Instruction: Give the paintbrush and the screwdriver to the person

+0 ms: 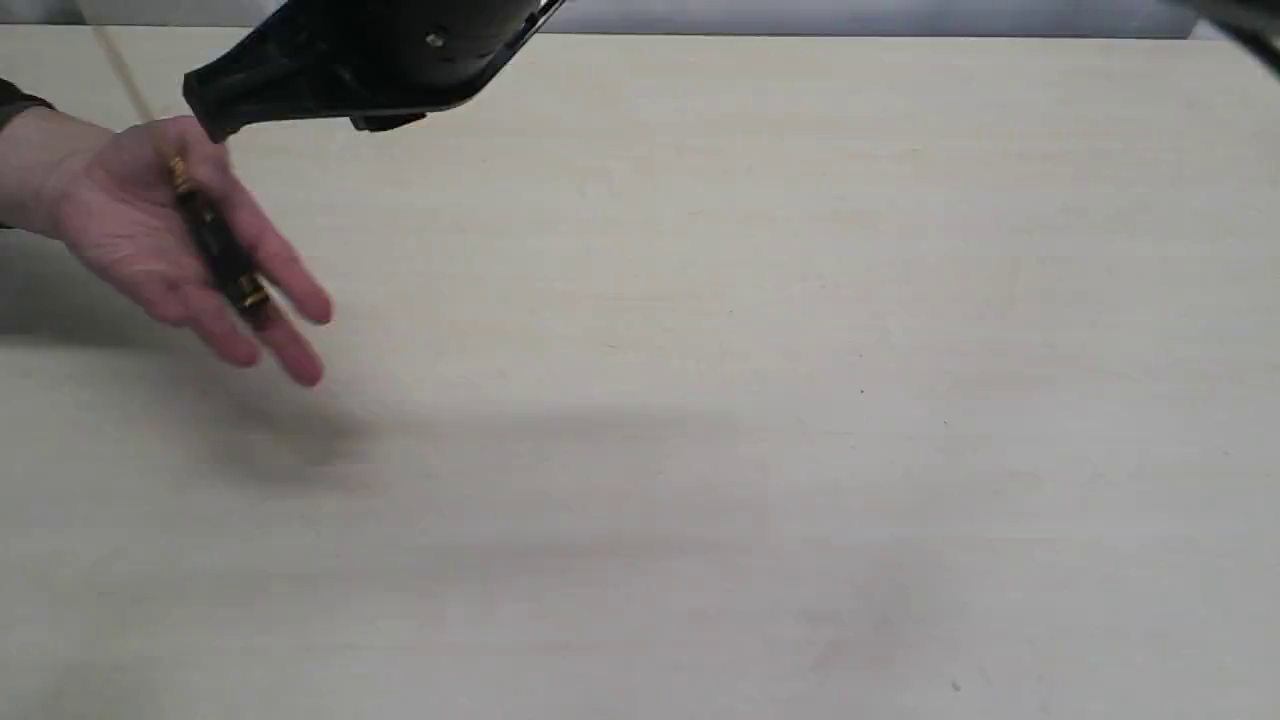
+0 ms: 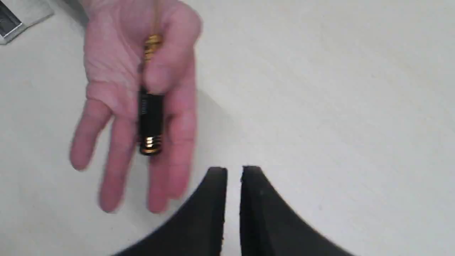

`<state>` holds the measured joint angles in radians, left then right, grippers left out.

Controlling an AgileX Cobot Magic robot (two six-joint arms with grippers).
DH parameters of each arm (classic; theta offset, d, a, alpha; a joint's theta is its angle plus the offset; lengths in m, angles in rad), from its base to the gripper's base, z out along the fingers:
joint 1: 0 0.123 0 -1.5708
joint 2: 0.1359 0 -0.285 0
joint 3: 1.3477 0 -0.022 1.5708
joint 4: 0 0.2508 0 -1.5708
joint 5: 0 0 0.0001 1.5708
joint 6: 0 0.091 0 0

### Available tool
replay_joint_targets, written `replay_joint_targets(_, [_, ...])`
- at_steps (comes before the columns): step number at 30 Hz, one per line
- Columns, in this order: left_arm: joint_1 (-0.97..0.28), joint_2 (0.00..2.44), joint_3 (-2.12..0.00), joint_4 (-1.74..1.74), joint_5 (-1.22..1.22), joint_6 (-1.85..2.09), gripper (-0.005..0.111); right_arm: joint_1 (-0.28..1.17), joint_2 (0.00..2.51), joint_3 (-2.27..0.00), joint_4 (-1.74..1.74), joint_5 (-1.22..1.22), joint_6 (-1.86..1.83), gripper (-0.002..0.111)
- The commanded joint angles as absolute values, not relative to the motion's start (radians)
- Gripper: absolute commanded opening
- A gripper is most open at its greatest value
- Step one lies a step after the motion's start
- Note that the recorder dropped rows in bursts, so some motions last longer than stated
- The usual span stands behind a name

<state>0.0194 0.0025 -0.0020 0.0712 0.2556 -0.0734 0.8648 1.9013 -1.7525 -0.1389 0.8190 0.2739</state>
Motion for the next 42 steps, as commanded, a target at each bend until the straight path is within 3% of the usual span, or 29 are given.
replay_joint_targets(1, [0.011,0.000,0.000,0.067,0.250,-0.075,0.000,0.886,1.780,-1.685,-0.173,0.792,0.262,0.005])
replay_joint_targets(9, [0.011,0.000,0.000,0.067,0.250,-0.075,0.000,0.998,1.464,-1.320,-0.421,0.474,0.475,0.005])
replay_joint_targets(17, [0.011,0.000,0.000,0.067,0.250,-0.075,0.000,1.085,1.258,-1.068,-0.432,0.481,0.726,0.005])
replay_joint_targets(31, [0.011,0.000,0.000,0.069,0.248,-0.075,0.000,1.096,1.174,-1.010,-0.323,0.476,0.727,0.005])
replay_joint_targets(42, [0.011,0.000,0.000,0.069,0.248,-0.075,0.000,1.049,0.873,-0.826,-0.840,0.459,0.706,0.005])
